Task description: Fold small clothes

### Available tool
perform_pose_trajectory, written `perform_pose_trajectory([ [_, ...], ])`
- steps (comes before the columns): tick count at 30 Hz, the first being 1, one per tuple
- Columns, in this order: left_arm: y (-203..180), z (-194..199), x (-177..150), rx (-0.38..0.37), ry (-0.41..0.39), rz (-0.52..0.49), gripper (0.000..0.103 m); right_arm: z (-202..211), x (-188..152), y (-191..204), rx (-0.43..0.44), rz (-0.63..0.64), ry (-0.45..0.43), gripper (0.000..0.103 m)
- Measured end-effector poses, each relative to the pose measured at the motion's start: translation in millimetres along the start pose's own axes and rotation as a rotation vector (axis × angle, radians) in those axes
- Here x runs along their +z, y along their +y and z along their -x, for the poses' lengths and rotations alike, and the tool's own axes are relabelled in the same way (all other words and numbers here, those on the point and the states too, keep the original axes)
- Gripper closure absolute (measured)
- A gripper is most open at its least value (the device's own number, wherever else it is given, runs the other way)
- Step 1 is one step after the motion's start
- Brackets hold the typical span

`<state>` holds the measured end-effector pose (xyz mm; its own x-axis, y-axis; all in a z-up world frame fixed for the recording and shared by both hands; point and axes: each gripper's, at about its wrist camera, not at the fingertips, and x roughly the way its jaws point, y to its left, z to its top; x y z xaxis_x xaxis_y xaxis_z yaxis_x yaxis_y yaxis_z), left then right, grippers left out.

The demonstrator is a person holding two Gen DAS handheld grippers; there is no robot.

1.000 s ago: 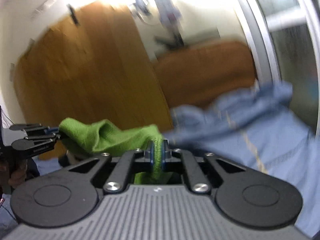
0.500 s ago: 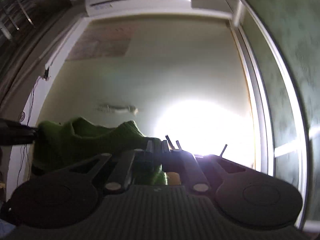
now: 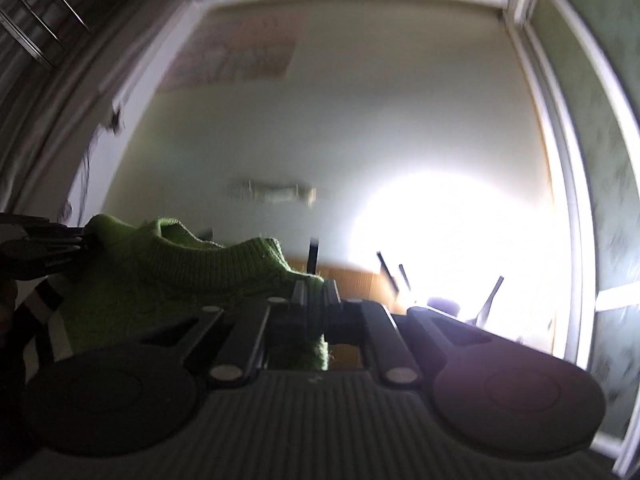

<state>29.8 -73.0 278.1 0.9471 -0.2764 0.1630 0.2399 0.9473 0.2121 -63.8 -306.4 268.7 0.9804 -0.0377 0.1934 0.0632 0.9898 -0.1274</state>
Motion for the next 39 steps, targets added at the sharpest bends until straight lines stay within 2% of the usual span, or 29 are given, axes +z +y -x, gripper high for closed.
perform_pose_trajectory([
  [3, -28.0, -62.2, -60.4, 0.022, 0.155, -0.052, 0.088, -67.2, -63.3, 0.6, -0.010, -0.075, 0.155, 0.093],
  [4, -40.2, -85.3, -84.1, 0.043, 0.213, -0.076, 0.084, -93.0, -89.9, 2.4, -0.013, -0.107, 0.212, 0.092],
  [5, -55.1, -112.0, -114.1, 0.055, 0.295, -0.115, 0.075, -119.6, -119.2, 5.3, -0.029, -0.122, 0.275, 0.086],
  [6, -65.7, -135.8, -142.7, 0.060, 0.389, -0.169, 0.071, -141.8, -149.7, 9.0, -0.070, -0.113, 0.342, 0.067],
  [7, -77.6, -154.5, -173.9, 0.073, 0.493, -0.230, 0.072, -158.5, -175.9, 10.1, -0.123, -0.100, 0.413, 0.058],
  [8, -85.3, -166.4, -205.8, 0.092, 0.596, -0.282, 0.075, -167.6, -199.5, 8.3, -0.150, -0.099, 0.486, 0.057],
  [9, -85.3, -167.0, -226.6, 0.080, 0.653, -0.293, 0.076, -168.6, -217.9, 3.7, -0.140, -0.125, 0.558, 0.058],
  [11, -70.5, -148.9, -247.6, 0.001, 0.684, -0.259, 0.073, -146.4, -237.6, -8.5, -0.068, -0.189, 0.605, 0.058],
  [12, -60.1, -136.0, -251.8, -0.020, 0.678, -0.246, 0.069, -131.5, -243.0, -13.8, -0.043, -0.194, 0.625, 0.054],
  [13, -48.7, -122.4, -254.6, -0.037, 0.671, -0.236, 0.058, -119.3, -246.5, -18.5, -0.024, -0.194, 0.650, 0.049],
  [14, -37.3, -106.7, -257.9, -0.048, 0.663, -0.230, 0.049, -105.9, -248.7, -22.6, -0.008, -0.194, 0.673, 0.037],
  [15, -25.3, -94.0, -260.3, -0.054, 0.662, -0.224, 0.047, -93.5, -250.6, -26.5, -0.005, -0.188, 0.696, 0.029],
  [16, -12.4, -85.9, -259.9, -0.063, 0.676, -0.213, 0.042, -81.1, -258.1, -28.5, -0.003, -0.179, 0.734, 0.027],
  [18, 10.0, -69.6, -265.8, -0.119, 0.751, -0.153, 0.034, -64.2, -273.6, -30.4, 0.015, -0.185, 0.823, 0.027],
  [19, 16.9, -60.4, -271.1, -0.153, 0.788, -0.111, 0.026, -54.6, -279.7, -26.9, 0.031, -0.193, 0.853, 0.027],
  [20, 22.2, -55.4, -272.5, -0.187, 0.818, -0.074, 0.022, -46.2, -282.9, -21.9, 0.059, -0.202, 0.881, 0.032],
  [21, 23.3, -45.1, -276.9, -0.218, 0.836, -0.049, 0.022, -41.4, -288.6, -15.5, 0.084, -0.210, 0.905, 0.056],
  [22, 23.3, -35.8, -279.9, -0.245, 0.843, -0.033, 0.022, -41.0, -292.7, -10.5, 0.103, -0.210, 0.922, 0.074],
  [24, 23.0, -14.2, -284.3, -0.258, 0.833, -0.025, 0.021, -35.5, -287.9, 6.0, 0.093, -0.127, 0.892, 0.087],
  [27, 27.0, 10.7, -275.5, -0.229, 0.806, -0.034, 0.020, -46.8, -272.9, 1.5, -0.012, 0.076, 0.826, 0.088],
  [29, 34.0, 18.8, -268.9, -0.217, 0.800, -0.020, 0.020, -64.0, -263.6, -16.6, -0.133, 0.271, 0.759, 0.088],
  [30, 38.0, 23.3, -266.5, -0.208, 0.804, -0.011, 0.020, -78.5, -264.2, -28.2, -0.219, 0.394, 0.730, 0.092],
  [32, 44.7, 32.0, -261.8, -0.187, 0.822, 0.004, 0.020, -100.3, -277.0, -45.9, -0.327, 0.538, 0.740, 0.086],
  [33, 45.4, 33.0, -263.1, -0.182, 0.833, 0.011, 0.020, -115.3, -285.7, -56.3, -0.414, 0.559, 0.801, 0.079],
  [34, 46.9, 36.6, -262.6, -0.184, 0.842, 0.025, 0.020, -120.9, -288.6, -62.9, -0.445, 0.509, 0.833, 0.077],
  [35, 49.2, 42.5, -260.2, -0.193, 0.847, 0.041, 0.020, -116.0, -282.2, -64.2, -0.404, 0.392, 0.823, 0.076],
  [37, 52.8, 52.4, -259.7, -0.205, 0.855, 0.068, 0.020, -89.5, -265.1, -61.2, -0.215, 0.052, 0.777, 0.069],
  [39, 57.0, 59.5, -261.8, -0.217, 0.879, 0.092, 0.020, -59.4, -258.9, -51.4, -0.030, -0.236, 0.761, 0.063],
])
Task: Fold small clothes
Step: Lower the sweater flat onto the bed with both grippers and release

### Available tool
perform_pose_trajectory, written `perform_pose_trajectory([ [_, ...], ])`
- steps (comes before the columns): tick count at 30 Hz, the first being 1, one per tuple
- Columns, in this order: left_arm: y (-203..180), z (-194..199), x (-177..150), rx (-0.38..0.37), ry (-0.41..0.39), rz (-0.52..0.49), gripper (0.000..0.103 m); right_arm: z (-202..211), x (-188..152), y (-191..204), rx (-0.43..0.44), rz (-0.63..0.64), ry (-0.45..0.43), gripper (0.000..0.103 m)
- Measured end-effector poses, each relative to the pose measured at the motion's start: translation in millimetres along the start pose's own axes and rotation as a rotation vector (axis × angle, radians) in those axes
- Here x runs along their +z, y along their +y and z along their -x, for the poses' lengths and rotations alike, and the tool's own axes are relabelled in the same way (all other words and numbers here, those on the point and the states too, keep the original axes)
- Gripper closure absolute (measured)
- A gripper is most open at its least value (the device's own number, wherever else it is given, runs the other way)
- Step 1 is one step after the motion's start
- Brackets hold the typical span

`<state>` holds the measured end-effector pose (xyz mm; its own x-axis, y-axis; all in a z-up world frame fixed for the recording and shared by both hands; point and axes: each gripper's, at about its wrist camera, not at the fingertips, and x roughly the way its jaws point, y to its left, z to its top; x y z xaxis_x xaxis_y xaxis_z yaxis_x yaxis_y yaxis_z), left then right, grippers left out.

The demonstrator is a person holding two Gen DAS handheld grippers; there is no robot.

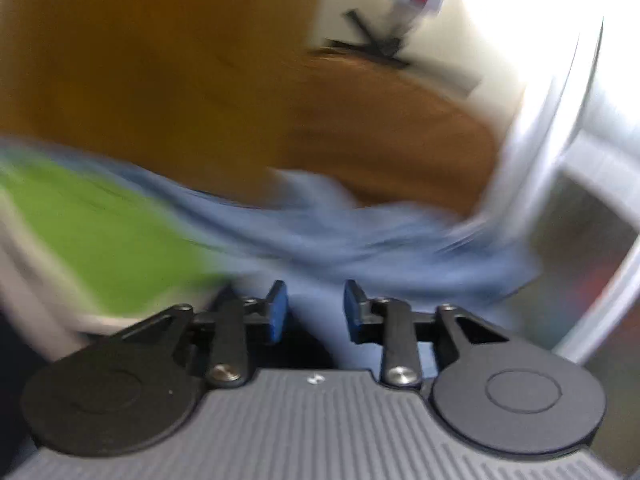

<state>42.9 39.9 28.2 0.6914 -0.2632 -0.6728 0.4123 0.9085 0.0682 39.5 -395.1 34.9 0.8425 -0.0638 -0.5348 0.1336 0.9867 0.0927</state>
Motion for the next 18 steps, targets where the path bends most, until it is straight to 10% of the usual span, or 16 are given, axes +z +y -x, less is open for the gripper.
perform_pose_trajectory([
  [4, 2.5, 0.0, -9.8, -0.051, 0.047, 0.034, 0.026, 29.7, -50.1, 28.4, 0.263, -0.126, 0.069, 0.049],
  [8, -9.2, -5.9, -20.9, -0.098, 0.072, 0.052, 0.080, 27.1, -90.2, 54.4, 0.358, -0.200, 0.169, 0.047],
  [11, -19.6, 2.5, -23.8, -0.105, 0.061, 0.047, 0.090, 35.7, -108.3, 92.7, 0.376, -0.211, 0.136, 0.046],
  [13, -18.5, 14.1, -24.7, -0.126, 0.052, 0.075, 0.091, 29.5, -105.2, 109.9, 0.397, -0.190, 0.159, 0.092],
  [18, -4.3, 80.0, -28.4, -0.135, -0.040, 0.116, 0.091, 60.8, -78.3, 102.5, 0.338, -0.120, 0.062, 0.092],
])
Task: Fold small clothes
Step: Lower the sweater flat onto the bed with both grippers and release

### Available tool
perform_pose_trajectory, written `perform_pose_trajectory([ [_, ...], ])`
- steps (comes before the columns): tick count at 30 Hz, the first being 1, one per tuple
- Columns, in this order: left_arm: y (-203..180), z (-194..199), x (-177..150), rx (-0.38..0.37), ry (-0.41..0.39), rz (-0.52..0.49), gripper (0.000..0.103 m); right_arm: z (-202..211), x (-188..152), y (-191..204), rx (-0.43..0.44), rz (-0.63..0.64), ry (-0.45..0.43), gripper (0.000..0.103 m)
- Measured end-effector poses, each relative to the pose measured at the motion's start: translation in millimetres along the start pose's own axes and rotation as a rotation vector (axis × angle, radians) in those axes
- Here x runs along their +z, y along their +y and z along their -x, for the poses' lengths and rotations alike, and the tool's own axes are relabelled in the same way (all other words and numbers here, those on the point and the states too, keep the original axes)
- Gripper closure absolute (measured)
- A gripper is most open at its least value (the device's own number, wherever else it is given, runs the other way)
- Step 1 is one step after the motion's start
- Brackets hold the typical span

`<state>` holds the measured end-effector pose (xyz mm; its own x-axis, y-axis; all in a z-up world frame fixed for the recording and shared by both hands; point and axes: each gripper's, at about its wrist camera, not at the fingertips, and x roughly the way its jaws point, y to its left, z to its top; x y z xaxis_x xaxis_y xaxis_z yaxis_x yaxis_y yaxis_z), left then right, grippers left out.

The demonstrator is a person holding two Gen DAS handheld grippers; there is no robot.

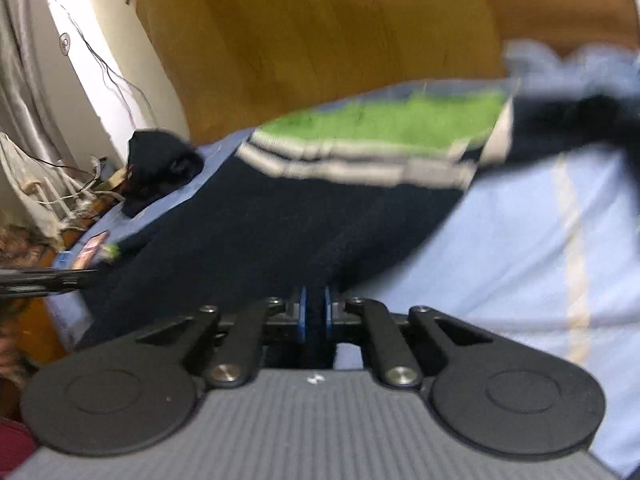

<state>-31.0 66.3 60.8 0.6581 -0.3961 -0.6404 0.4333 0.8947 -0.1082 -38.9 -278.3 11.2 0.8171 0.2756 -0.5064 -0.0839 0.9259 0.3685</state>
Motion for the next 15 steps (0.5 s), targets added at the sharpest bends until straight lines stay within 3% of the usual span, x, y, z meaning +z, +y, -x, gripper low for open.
perform_pose_trajectory([
  [4, 0.7, 48.0, -14.4, -0.051, 0.000, 0.019, 0.091, 35.2, 17.1, -7.9, -0.063, 0.050, -0.046, 0.092],
  [8, -15.1, 46.1, -38.6, -0.072, 0.075, -0.026, 0.087, 29.6, 11.8, -11.7, -0.096, 0.084, 0.010, 0.090],
  [10, -15.9, 34.3, -45.3, -0.056, 0.127, -0.034, 0.086, 15.5, 2.0, -16.2, -0.134, 0.091, 0.070, 0.085],
  [12, -7.4, 30.1, -43.8, -0.024, 0.136, -0.028, 0.085, 5.0, -6.0, -23.2, -0.148, 0.058, 0.113, 0.072],
  [15, 10.5, 33.9, -26.8, 0.058, 0.079, -0.001, 0.065, 12.2, -2.3, -35.2, -0.119, -0.015, 0.064, 0.069],
])
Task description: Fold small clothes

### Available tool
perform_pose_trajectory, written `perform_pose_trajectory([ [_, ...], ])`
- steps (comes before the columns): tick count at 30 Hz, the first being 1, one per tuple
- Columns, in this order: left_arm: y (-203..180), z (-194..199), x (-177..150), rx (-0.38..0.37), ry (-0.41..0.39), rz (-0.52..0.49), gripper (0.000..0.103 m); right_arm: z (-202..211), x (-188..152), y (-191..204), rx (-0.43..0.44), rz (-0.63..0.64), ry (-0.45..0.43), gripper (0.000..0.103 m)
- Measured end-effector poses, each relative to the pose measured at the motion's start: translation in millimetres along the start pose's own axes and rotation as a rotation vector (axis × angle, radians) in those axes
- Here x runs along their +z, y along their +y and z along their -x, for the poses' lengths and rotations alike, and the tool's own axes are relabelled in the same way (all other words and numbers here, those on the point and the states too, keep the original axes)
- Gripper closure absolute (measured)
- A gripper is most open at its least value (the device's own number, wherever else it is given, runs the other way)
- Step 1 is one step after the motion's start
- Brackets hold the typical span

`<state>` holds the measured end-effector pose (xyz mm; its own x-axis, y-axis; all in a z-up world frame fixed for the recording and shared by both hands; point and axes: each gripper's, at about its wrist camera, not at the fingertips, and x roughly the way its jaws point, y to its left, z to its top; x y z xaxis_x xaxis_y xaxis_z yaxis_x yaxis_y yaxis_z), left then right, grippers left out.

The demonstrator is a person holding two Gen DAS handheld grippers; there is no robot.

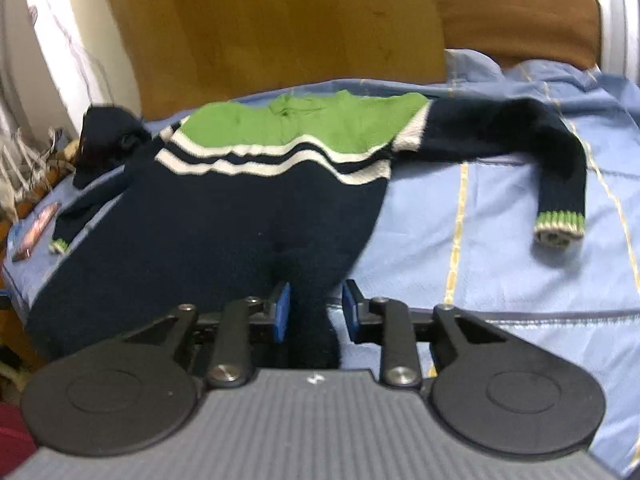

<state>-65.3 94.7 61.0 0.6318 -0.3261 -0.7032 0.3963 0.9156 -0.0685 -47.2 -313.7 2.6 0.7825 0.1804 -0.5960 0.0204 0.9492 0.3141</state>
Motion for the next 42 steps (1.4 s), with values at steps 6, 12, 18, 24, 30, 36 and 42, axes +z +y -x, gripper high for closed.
perform_pose_trajectory([
  [6, 15.1, -16.4, 41.9, 0.140, -0.083, 0.033, 0.050, 32.7, 17.1, -40.4, -0.086, -0.193, -0.207, 0.064],
  [12, -28.1, -59.8, 81.4, 0.022, -0.141, -0.069, 0.046, 66.6, 5.2, -88.2, -0.268, -0.377, -0.353, 0.051],
  [18, -102.9, -112.4, 117.2, -0.090, -0.148, -0.216, 0.046, 28.7, 10.2, -106.2, -0.335, -0.330, -0.279, 0.051],
  [24, -147.2, -162.6, 137.9, -0.122, -0.108, -0.269, 0.045, 13.4, 23.9, -125.5, -0.536, -0.168, -0.285, 0.093],
  [30, -141.1, -225.6, 141.5, -0.012, 0.022, -0.242, 0.045, 69.8, 48.7, -165.1, -0.806, -0.223, -0.477, 0.093],
  [36, -115.5, -215.7, 143.4, -0.078, -0.006, -0.144, 0.043, 70.6, 99.2, -104.1, -0.477, -0.138, -0.485, 0.092],
  [42, -81.1, -186.9, 144.2, -0.088, -0.081, -0.044, 0.039, -7.7, 158.1, 7.3, -0.106, 0.084, -0.347, 0.092],
])
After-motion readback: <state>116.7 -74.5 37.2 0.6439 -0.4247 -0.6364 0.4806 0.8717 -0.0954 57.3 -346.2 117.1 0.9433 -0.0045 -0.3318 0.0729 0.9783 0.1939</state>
